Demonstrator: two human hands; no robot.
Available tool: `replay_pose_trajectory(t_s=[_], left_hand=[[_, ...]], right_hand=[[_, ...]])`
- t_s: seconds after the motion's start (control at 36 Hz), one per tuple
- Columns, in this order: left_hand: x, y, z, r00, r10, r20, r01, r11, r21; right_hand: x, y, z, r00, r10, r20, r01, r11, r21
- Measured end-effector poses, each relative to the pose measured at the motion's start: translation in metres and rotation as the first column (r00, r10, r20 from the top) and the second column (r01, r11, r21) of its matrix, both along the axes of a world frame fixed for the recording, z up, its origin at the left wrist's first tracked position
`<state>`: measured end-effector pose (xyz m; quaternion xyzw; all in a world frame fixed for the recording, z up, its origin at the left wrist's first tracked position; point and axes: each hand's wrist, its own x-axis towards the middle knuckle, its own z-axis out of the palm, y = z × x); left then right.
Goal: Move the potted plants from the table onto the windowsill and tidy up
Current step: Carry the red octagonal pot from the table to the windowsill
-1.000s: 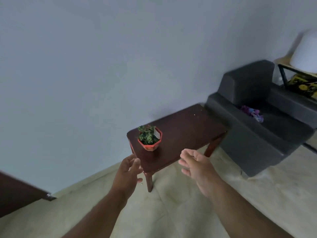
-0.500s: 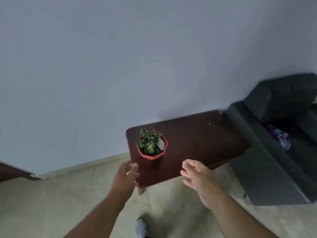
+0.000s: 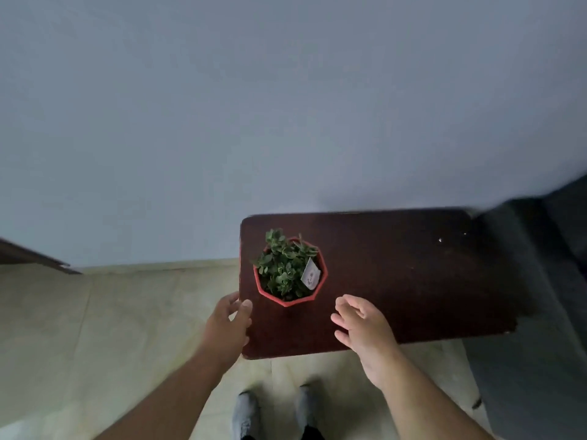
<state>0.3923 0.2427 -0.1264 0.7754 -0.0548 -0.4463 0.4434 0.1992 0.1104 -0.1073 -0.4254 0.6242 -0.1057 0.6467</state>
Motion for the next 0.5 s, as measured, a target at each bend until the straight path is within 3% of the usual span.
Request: replay_pose_trajectory(t_s=[0.31,0.5], left_hand=[[-0.004,-0.042,-0.076,0.997,0.076,-0.024,-0.075,0.995,0.064],[0.001,-0.057,-0.095,0.992,0.122,-0.036,-0.12,0.992,0.049]], right_hand=[[0.023,-0.058,-0.089,0.996,0.088,-0.005,-0.088,0.995,0.04],[0.034,-0.075,-0.105,0.988,0.155,0.017,-0.155,0.987,0.035]])
